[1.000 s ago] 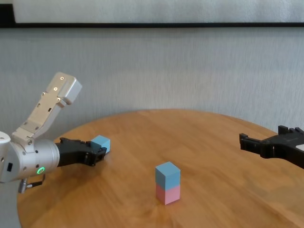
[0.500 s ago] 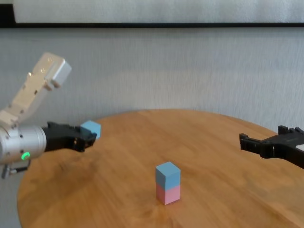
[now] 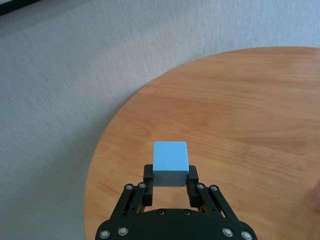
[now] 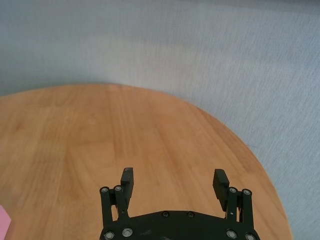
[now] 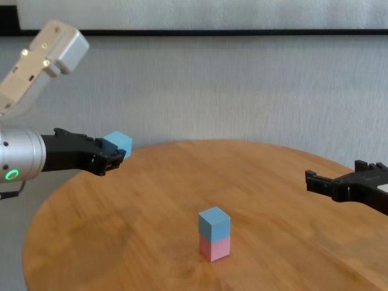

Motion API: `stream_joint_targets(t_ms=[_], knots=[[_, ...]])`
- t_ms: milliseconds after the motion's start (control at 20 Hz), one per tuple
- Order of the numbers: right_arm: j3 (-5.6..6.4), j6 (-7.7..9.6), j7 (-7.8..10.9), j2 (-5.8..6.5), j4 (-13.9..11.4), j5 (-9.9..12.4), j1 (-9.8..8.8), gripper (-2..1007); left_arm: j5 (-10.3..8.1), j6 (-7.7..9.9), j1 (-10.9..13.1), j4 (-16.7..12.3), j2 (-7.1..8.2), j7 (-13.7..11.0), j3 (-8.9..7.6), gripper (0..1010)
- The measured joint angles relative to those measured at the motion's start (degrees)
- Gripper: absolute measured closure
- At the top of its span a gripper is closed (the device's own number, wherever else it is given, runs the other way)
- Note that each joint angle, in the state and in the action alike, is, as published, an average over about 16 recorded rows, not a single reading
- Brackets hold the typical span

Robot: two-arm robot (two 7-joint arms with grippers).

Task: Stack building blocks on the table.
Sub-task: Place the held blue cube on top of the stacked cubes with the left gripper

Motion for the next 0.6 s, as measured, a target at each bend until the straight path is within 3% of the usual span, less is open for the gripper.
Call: stream_joint_targets(t_ms=[300,600], knots=[[0.00,0.00,0.00,0.00,0.00,0.00,0.00,0,-1.54,3.65,3.93,-8.66,2.29,-2.15,0.43,610],[0.00,0.00,0.00,0.00,0.00,0.00,0.00,0,-2.92,5.40,5.35,-12.83,4.05,-4.80,1.92,610]])
